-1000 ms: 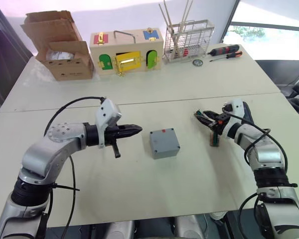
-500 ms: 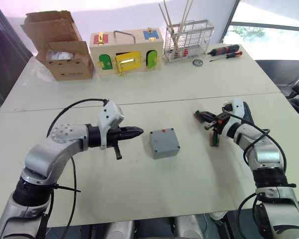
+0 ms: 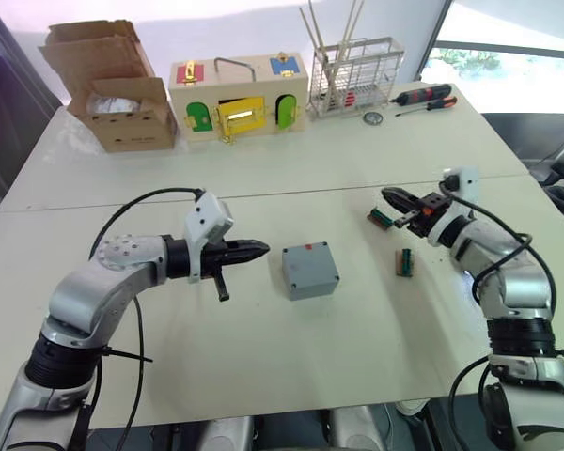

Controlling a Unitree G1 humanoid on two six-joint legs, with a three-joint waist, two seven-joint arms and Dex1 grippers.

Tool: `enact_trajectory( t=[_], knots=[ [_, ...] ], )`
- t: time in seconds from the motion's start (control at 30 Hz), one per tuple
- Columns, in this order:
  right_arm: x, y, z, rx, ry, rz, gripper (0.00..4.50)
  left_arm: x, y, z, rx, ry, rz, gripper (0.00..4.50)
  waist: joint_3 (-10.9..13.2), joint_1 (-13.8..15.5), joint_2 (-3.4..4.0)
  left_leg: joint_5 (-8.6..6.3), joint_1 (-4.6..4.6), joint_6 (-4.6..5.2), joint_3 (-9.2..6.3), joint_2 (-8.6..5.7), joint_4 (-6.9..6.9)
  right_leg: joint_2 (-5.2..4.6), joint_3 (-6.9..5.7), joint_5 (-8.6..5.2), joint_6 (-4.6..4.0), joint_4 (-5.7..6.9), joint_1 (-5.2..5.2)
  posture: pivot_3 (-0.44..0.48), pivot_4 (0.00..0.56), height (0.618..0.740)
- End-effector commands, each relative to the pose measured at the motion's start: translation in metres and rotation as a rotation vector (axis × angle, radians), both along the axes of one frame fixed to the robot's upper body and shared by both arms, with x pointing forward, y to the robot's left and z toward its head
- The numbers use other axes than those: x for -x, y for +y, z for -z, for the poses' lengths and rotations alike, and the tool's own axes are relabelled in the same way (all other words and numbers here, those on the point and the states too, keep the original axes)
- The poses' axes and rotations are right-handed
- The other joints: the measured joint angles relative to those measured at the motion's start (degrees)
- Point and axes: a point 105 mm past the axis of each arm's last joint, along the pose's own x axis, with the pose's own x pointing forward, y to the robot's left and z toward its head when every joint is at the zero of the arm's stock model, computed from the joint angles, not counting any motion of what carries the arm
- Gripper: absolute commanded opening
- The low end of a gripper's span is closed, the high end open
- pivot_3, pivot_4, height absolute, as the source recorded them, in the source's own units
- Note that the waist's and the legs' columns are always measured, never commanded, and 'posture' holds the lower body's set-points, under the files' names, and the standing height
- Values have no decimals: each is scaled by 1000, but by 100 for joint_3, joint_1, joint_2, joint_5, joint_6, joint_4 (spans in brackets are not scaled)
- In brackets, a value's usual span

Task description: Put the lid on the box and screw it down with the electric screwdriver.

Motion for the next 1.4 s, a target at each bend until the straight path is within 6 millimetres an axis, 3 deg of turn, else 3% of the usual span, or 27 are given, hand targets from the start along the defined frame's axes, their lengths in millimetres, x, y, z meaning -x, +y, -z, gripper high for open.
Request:
enact_trajectory(
  t=[0.03, 0.13, 0.37, 0.97, 1.33, 1.4],
  knots=[
    [33, 34, -5, 6, 26, -209, 14, 13, 5, -5, -24, -3, 40, 0, 0, 0, 0, 0, 0, 1, 0, 0, -1, 0, 0, 0, 0, -1, 0, 0, 150, 739],
    [46, 50, 4, 18, 71, -281, 14, 19, 10, -3, -42, 15, 42, 0, 0, 0, 0, -2, 0, 4, 1, -1, 3, 0, 1, 0, 0, 0, 1, 0, 150, 739],
    [43, 60, 17, -8, 103, -277, 14, 22, 10, -1, -42, 25, 24, 0, 0, 14, 0, -1, 0, 2, -1, -3, 6, -1, 1, 0, 0, 0, 4, 0, 150, 739],
    [31, 63, 29, 2, 123, -275, 14, 20, 8, 3, -39, 25, 2, 0, 0, 10, 0, -1, 0, 2, 0, -3, 6, -1, 1, 0, 0, -1, 3, 0, 150, 739],
    [36, 63, 38, 53, 154, -298, 14, 20, 8, 3, -36, 24, 1, 0, 0, 6, 0, -1, 0, 2, -1, -2, 6, 0, 0, 0, 0, 0, 3, 0, 150, 739],
    [37, 61, 41, 87, 158, -295, 884, 20, 7, 1, -35, 19, 7, 0, 0, 13, 0, -1, 0, 2, -1, -2, 6, 0, 0, 0, 0, 0, 3, 0, 150, 739]
  ],
)
